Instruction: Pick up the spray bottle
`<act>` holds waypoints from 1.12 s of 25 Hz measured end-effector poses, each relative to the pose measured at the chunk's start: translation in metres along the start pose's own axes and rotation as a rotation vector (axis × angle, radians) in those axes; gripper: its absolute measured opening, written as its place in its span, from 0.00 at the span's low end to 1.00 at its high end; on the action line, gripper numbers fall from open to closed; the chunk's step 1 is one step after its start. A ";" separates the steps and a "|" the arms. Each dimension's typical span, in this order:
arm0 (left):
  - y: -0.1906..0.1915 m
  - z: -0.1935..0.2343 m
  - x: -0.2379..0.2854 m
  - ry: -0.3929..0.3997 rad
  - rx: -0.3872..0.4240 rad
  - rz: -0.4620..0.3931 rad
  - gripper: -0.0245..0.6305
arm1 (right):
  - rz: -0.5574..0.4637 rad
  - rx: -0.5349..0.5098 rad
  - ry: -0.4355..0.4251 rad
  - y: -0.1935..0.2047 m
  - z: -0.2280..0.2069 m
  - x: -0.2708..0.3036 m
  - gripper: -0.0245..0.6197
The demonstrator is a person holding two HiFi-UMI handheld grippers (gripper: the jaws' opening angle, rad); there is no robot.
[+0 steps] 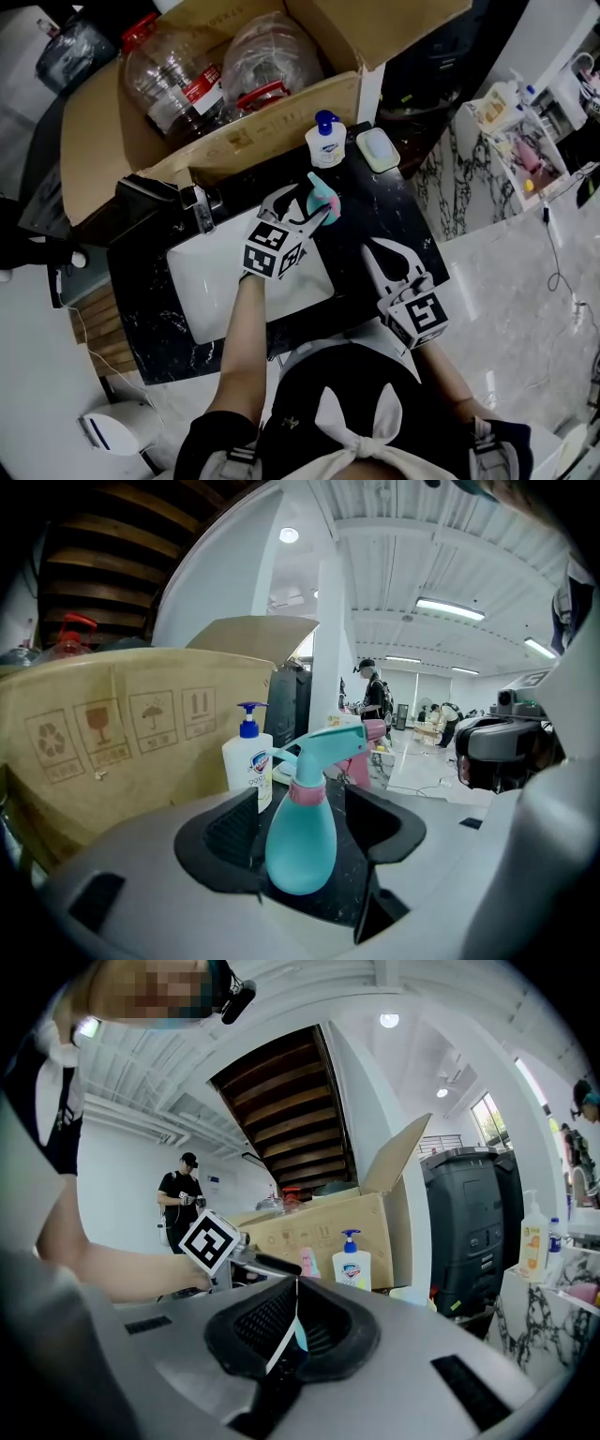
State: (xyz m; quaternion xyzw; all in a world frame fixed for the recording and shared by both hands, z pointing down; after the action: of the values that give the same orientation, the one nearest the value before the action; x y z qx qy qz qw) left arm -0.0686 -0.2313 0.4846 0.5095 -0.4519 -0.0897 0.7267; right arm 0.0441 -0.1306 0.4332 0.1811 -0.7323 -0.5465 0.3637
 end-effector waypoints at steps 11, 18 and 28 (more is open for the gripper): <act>0.002 -0.001 0.012 0.024 0.019 0.019 0.50 | 0.015 0.007 0.006 0.006 0.000 0.004 0.08; 0.001 -0.001 0.019 0.027 0.019 0.022 0.49 | 0.017 0.010 0.013 0.007 -0.001 0.004 0.08; -0.005 -0.002 0.019 0.002 0.017 -0.011 0.37 | 0.033 0.017 0.011 0.012 -0.001 0.005 0.08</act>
State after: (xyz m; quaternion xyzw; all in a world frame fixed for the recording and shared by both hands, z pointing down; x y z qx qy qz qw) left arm -0.0546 -0.2433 0.4912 0.5184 -0.4491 -0.0893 0.7222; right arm 0.0431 -0.1298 0.4463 0.1753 -0.7379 -0.5331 0.3749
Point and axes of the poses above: the fingertips, and each gripper's own axes: x forward along the fingers, z to its left, y out of its underside, the point moved 2 cm from there along -x, backward along the fingers, and after that the axes turned 8 degrees about z, right-handed, at the moved point
